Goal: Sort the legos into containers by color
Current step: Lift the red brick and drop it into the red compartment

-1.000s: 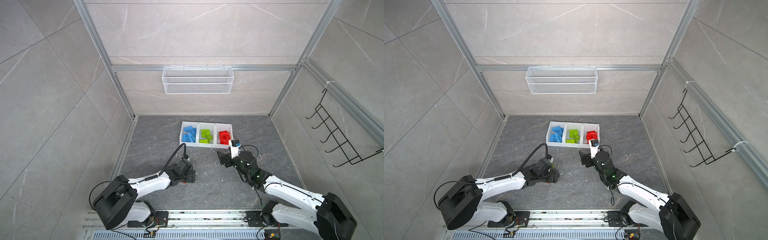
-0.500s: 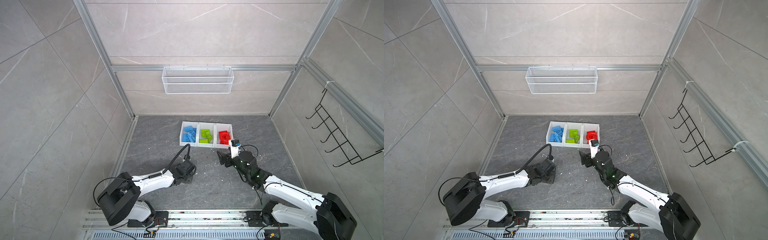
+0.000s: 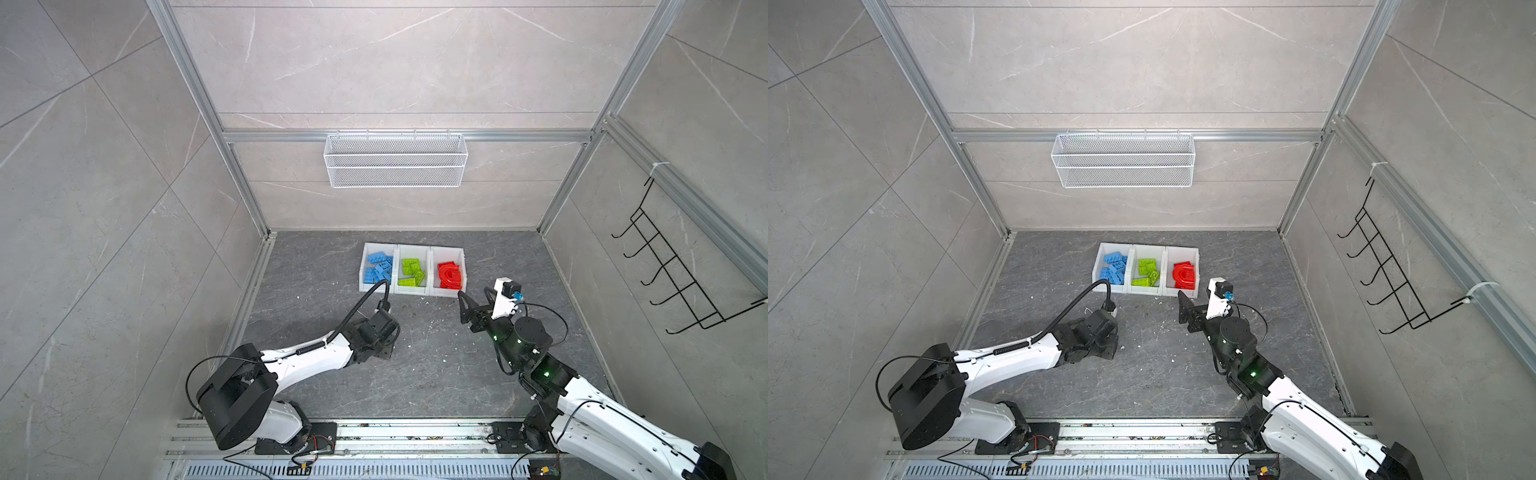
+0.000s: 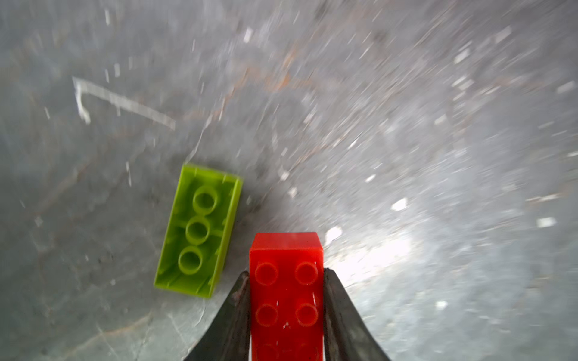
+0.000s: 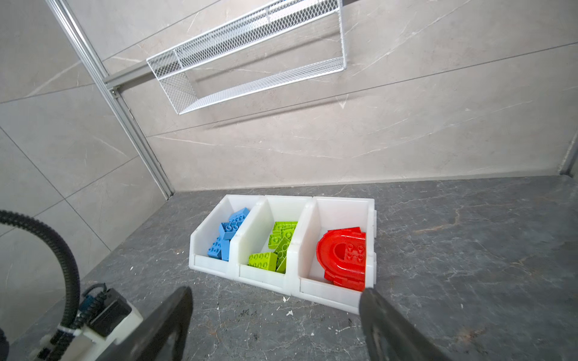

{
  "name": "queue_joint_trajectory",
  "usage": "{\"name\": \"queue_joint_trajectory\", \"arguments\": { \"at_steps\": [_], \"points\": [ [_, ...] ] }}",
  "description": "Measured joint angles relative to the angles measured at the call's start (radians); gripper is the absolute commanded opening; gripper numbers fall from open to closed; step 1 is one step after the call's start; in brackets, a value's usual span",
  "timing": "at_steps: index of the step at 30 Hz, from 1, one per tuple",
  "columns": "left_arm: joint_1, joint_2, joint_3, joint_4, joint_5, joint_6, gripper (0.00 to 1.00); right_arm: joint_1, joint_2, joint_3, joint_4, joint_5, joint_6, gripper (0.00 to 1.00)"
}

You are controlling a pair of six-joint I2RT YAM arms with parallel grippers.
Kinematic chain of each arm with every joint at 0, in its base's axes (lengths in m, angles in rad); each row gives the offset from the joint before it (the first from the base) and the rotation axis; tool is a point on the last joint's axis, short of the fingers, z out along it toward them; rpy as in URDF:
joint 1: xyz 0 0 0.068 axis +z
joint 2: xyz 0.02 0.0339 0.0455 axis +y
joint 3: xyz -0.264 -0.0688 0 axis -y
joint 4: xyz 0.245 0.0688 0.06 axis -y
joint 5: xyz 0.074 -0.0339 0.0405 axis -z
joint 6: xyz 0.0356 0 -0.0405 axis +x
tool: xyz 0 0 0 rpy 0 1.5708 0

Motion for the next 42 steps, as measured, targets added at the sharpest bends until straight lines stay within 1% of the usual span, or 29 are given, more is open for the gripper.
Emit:
{"name": "queue_joint_trajectory", "arguments": {
  "at_steps": [5, 9, 14, 17, 20, 25, 29, 34, 35, 36, 38, 39, 41, 42],
  "points": [
    [0.007, 0.1, 0.253, 0.006, 0.029, 0.1, 0.28, 0.0, -0.007, -0.005, -0.007, 0.025, 0.008, 0.85],
    [0.029, 0.241, 0.477, 0.012, 0.07, 0.185, 0.28, 0.0, -0.032, -0.02, -0.007, 0.042, 0.016, 0.86],
    [0.087, 0.403, 0.682, 0.044, 0.181, 0.243, 0.28, 0.0, -0.124, -0.064, -0.007, 0.082, 0.025, 0.86],
    [0.113, 0.526, 0.806, 0.079, 0.252, 0.269, 0.28, 0.0, -0.186, -0.079, -0.008, 0.1, 0.027, 0.86],
    [0.128, 0.654, 0.923, 0.108, 0.317, 0.284, 0.28, 0.0, -0.214, -0.079, -0.007, 0.111, 0.031, 0.87],
    [0.127, 0.818, 1.066, 0.113, 0.373, 0.298, 0.28, 0.0, -0.182, -0.079, -0.007, 0.112, 0.031, 0.87],
    [0.131, 0.882, 1.125, 0.109, 0.389, 0.302, 0.28, 0.0, -0.134, -0.079, -0.007, 0.106, 0.031, 0.87],
    [0.148, 0.91, 1.179, 0.106, 0.405, 0.302, 0.29, 0.0, -0.098, -0.079, -0.007, 0.083, 0.031, 0.87],
    [0.153, 0.915, 1.193, 0.106, 0.406, 0.303, 0.3, 0.0, -0.094, -0.079, -0.006, 0.079, 0.031, 0.87],
    [0.157, 0.923, 1.212, 0.105, 0.406, 0.304, 0.37, 0.0, -0.091, -0.079, -0.007, 0.076, 0.031, 0.87],
    [0.164, 0.946, 1.255, 0.105, 0.404, 0.31, 0.54, 0.0, -0.09, -0.079, -0.007, 0.073, 0.031, 0.87],
    [0.166, 0.959, 1.275, 0.103, 0.404, 0.309, 0.61, 0.0, -0.09, -0.079, -0.006, 0.073, 0.031, 0.87],
    [0.174, 0.989, 1.317, 0.094, 0.405, 0.314, 0.73, 0.0, -0.09, -0.079, -0.006, 0.073, 0.031, 0.87],
    [0.176, 1.004, 1.336, 0.092, 0.406, 0.314, 0.77, 0.0, -0.09, -0.079, -0.006, 0.073, 0.031, 0.87]
  ]
}}
